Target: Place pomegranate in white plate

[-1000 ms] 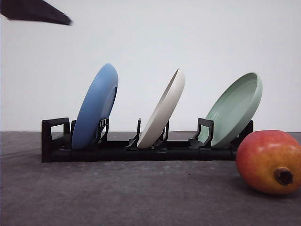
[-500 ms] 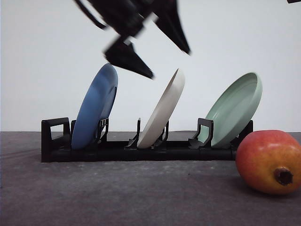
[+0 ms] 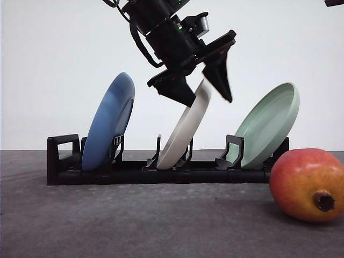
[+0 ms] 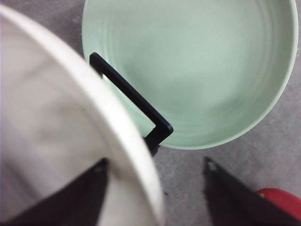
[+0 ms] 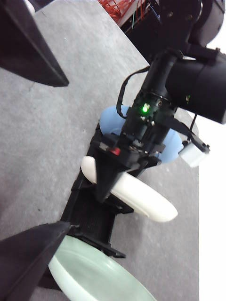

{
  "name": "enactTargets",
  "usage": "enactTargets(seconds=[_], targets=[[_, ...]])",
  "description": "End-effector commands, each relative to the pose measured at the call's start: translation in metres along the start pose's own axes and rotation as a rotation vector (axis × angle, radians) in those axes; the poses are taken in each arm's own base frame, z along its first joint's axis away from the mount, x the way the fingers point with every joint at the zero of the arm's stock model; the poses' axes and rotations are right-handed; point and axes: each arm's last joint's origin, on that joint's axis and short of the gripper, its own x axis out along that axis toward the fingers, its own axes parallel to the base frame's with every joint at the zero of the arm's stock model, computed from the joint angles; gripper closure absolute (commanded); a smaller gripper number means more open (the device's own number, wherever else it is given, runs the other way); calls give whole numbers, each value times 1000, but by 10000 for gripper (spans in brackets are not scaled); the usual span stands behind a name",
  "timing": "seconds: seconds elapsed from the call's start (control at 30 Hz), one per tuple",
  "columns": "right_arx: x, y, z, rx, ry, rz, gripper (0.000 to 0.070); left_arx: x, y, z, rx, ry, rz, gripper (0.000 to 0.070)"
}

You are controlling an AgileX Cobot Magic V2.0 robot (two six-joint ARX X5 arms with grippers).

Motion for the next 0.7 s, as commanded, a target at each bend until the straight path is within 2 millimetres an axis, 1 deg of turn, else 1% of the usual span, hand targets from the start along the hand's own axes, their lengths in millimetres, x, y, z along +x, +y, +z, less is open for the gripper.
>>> enactTargets(seconds=[0.0,0.03,0.07,0.2,0.33,0.4,0.5,0.57,0.67], targets=[[0,2,5,-3,-10,6,115,3,-5,4,25,-9,-8,604],[0,2,5,-3,-10,6,115,3,-4,4,24,-3,-8,682],[0,2,5,-3,-10,6,115,3,-4,3,23,3,-8,694],[0,2,5,-3,-10,6,115,-1,-5,5,18,15,-7,700],[0,2,5,-3,-10,6,115,-17,-11,15,25,-9,-12,700],[0,2,5,-4,-11,6,115,-31,-17,20,29,-38,-19,700],[0,2,5,-4,-11,6,115,-58,-28,25,29,-65,-32,700],[0,2,5,-4,-11,6,115,-79,-39,23,38,-54,-44,700],[0,2,5,-4,-11,7,115,-110,-59,14,71,5,-69,700]])
